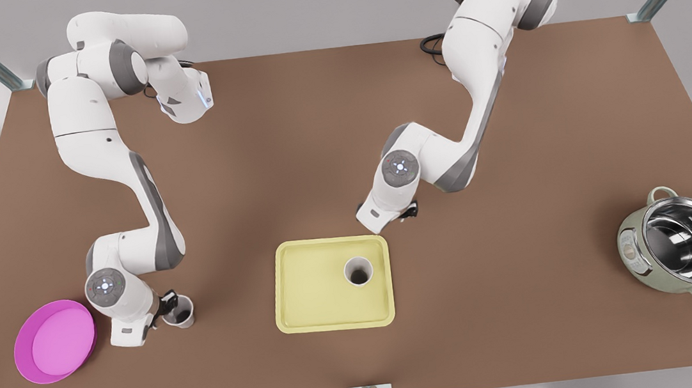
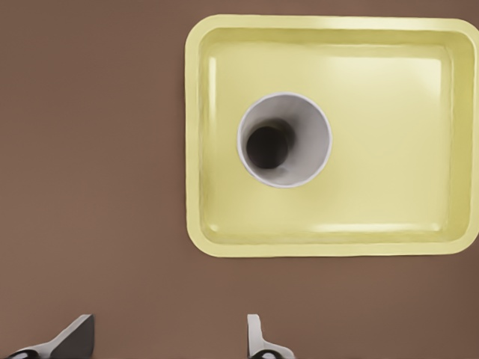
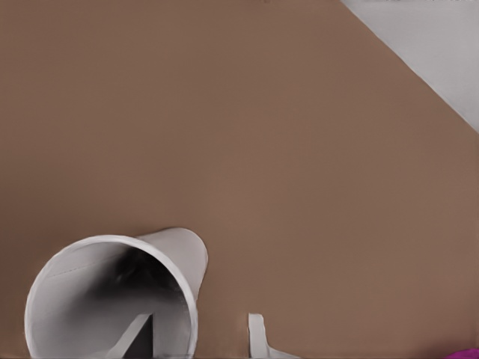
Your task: Use the left arm to pick up the white IKEA cup from the tray and place it on the middle-left position; use the right arm to pick up the white IKEA cup from the tray and place it on the middle-right position
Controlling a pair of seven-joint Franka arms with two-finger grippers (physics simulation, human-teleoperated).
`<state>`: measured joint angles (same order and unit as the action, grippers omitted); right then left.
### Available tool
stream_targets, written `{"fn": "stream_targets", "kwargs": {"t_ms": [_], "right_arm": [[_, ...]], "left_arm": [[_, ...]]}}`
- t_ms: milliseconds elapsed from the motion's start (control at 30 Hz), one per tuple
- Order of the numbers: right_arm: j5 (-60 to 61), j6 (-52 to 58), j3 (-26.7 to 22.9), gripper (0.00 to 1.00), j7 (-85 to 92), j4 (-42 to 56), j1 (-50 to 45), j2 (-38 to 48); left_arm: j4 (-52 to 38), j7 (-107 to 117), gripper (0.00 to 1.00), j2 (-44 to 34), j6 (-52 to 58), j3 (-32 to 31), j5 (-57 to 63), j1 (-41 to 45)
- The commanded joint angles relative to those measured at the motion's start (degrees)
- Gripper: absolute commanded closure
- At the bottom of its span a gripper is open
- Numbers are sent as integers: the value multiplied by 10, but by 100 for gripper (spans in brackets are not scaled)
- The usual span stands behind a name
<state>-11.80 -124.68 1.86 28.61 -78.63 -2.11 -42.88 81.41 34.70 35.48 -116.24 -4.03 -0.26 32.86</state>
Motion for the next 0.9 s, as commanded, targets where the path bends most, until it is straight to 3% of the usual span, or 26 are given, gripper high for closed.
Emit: {"fn": "stream_targets", "kwargs": {"t_ms": [0,200,400,733,867], "right_arm": [[26,6,0,0,138,1,0,1],[25,6,1,0,129,1,-2,1],[27,6,1,0,127,1,-1,3],[33,13,3,0,116,1,-1,8],[86,188,-1,0,-31,1,3,150]], "left_arm": [[-2,141,0,18,-77,2,15,-1],[-124,119,0,105,-107,45,32,-3],[-132,130,0,131,-174,39,25,-2],[-148,156,0,173,-174,35,26,18],[-148,149,0,195,-174,34,26,18]]}}
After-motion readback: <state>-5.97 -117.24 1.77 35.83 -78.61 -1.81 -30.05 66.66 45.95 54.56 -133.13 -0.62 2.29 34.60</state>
